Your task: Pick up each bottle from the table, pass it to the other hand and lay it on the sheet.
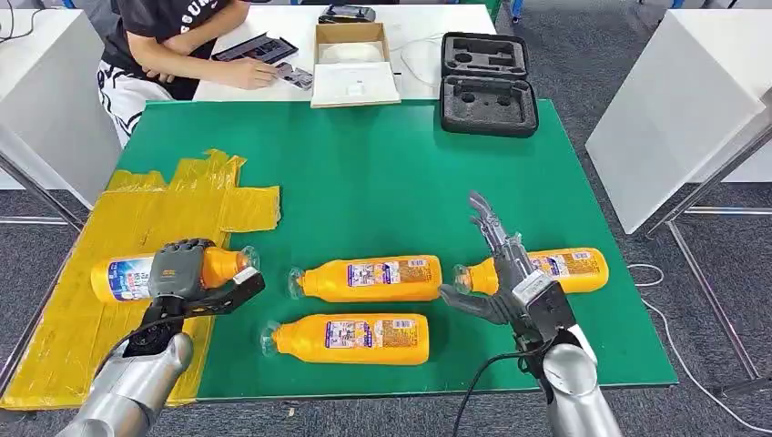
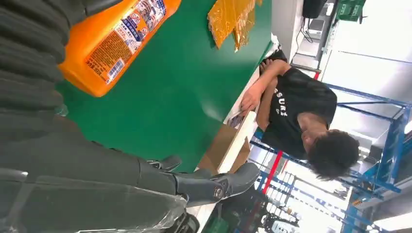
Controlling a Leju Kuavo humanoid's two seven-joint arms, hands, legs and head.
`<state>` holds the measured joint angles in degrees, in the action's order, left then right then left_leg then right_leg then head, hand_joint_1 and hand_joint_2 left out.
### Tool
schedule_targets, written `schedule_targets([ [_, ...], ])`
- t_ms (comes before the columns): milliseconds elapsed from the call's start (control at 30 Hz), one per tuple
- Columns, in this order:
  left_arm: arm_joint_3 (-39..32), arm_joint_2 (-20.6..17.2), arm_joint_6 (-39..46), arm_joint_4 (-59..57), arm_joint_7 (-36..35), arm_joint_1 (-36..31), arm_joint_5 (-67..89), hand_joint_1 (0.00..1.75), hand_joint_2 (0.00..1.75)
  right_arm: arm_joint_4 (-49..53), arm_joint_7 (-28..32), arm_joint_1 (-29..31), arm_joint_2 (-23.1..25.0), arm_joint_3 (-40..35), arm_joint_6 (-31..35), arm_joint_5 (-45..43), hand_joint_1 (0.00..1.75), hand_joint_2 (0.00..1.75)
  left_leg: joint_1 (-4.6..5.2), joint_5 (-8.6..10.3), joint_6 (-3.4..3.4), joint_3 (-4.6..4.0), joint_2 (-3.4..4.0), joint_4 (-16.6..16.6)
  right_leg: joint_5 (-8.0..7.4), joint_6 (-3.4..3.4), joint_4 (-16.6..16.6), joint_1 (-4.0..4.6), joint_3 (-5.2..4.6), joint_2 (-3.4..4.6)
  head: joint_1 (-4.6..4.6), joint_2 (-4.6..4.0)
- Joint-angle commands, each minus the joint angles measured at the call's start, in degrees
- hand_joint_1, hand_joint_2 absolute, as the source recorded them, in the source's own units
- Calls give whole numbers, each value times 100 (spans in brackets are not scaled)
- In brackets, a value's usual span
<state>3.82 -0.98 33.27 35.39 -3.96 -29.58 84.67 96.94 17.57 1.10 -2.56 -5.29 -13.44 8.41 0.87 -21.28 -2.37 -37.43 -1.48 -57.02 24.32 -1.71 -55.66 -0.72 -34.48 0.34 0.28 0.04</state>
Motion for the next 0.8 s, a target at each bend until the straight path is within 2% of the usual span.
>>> schedule_targets([
  [33,-159,67,-28,-482,7,-221,-24,175,175,-344,-22,200,31,-85,28,15,0,175,-4,-7,12,17,13,0,4,4,5,5,18,4,0,0],
  [133,-289,84,-22,-589,-18,-251,-85,175,175,-369,-31,232,38,-87,27,23,0,175,-8,-16,19,32,19,-5,10,7,4,9,35,5,0,0],
  [167,-364,103,73,-613,-32,-252,-99,61,175,-363,-48,234,39,-87,43,46,0,175,-5,-12,15,25,18,-2,6,5,5,7,26,7,0,0],
  [200,-404,116,98,-620,-50,-248,-105,0,175,-363,-58,232,36,-92,49,63,0,175,-8,-19,21,36,25,-6,11,8,4,10,39,10,0,0],
  [300,-518,149,79,-597,-21,-240,-142,0,175,-410,-73,259,25,-104,70,109,0,175,-4,-8,12,20,16,1,3,4,6,5,21,7,0,0],
  [400,-586,176,44,-558,88,-235,-198,0,175,-480,-64,301,31,-106,87,135,0,175,-9,-21,22,40,23,-6,14,8,5,10,43,7,0,0],
  [433,-663,211,0,-547,261,-253,-350,0,175,-491,-61,310,13,-108,81,130,0,175,-11,-30,28,53,29,-10,21,10,3,13,57,9,0,0],
  [467,-1006,384,-43,-360,1049,-234,-1177,0,175,-477,-66,264,22,-53,119,101,0,175,-4,-8,12,19,13,0,5,4,4,5,21,5,0,0],
  [633,-956,488,-690,390,1516,-37,-2163,0,175,-502,56,143,-58,25,126,98,0,175,-6,-10,13,21,1,-3,9,4,6,6,27,-9,0,0],
  [733,-697,419,-667,649,1410,64,-2334,0,175,-524,86,165,-25,39,109,120,0,175,-3,-6,9,13,8,0,3,3,6,3,16,1,-2,0],
  [767,-653,404,-661,704,1402,84,-2384,0,0,-538,93,176,-36,18,110,132,0,175,-6,-15,16,26,16,-4,9,5,5,7,30,4,0,0],
  [800,-629,397,-661,759,1405,102,-2443,0,0,-550,100,188,-54,1,117,137,0,175,-4,-7,11,12,10,-2,4,3,5,4,14,1,0,0],
])
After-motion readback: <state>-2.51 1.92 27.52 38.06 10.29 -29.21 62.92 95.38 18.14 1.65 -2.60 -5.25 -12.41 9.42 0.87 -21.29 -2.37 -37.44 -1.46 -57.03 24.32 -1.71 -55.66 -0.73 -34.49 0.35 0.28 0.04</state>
